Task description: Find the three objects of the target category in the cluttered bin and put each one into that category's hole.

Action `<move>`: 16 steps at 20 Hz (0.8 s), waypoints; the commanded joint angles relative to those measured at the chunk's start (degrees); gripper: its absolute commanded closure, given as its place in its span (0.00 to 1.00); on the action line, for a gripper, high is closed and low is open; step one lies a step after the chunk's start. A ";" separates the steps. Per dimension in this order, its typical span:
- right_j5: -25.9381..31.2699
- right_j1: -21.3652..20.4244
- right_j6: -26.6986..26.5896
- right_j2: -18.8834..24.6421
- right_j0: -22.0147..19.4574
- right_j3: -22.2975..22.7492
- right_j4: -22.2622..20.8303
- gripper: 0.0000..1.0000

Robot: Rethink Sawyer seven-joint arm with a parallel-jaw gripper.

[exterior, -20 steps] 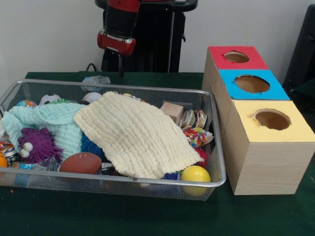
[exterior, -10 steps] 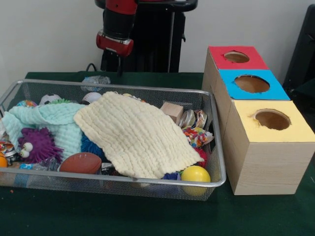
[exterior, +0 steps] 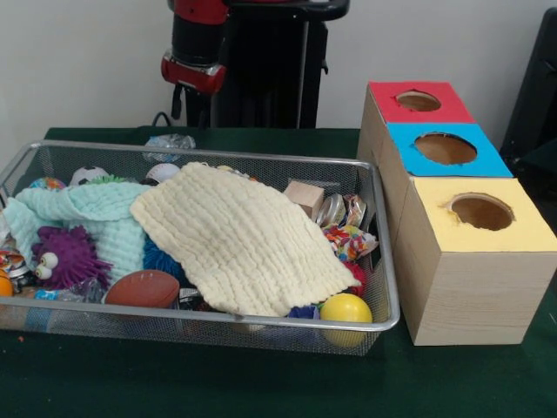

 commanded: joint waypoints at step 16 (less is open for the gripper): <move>-15.76 8.56 -1.60 -0.24 -1.00 -7.80 8.45 0.00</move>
